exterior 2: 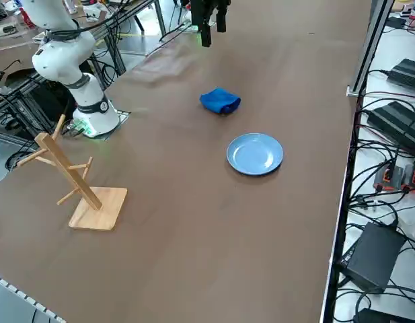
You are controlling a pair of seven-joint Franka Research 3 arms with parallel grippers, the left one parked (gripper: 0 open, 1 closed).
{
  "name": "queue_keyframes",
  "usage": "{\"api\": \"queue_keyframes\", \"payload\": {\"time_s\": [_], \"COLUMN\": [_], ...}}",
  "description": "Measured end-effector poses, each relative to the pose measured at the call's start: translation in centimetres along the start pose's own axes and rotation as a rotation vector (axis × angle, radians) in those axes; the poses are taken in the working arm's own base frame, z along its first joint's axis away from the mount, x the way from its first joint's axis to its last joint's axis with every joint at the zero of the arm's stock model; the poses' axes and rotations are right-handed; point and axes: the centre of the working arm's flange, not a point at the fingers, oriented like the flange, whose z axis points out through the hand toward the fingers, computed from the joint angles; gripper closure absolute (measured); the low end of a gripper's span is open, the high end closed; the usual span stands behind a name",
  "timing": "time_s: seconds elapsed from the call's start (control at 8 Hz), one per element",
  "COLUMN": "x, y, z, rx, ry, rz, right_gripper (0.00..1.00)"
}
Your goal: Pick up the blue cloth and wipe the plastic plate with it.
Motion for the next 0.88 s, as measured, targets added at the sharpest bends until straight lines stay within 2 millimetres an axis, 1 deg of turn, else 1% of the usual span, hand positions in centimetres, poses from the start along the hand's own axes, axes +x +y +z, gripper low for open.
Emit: {"api": "queue_keyframes", "payload": {"time_s": [0.25, 0.88], "x": [-0.21, -0.38], "y": [0.16, 0.45], "z": [-0.62, -1.18], "rx": [0.0, 0.0], "ry": [0.0, 0.004], "rz": [0.002, 0.008], "right_gripper": [0.0, 0.0]}}
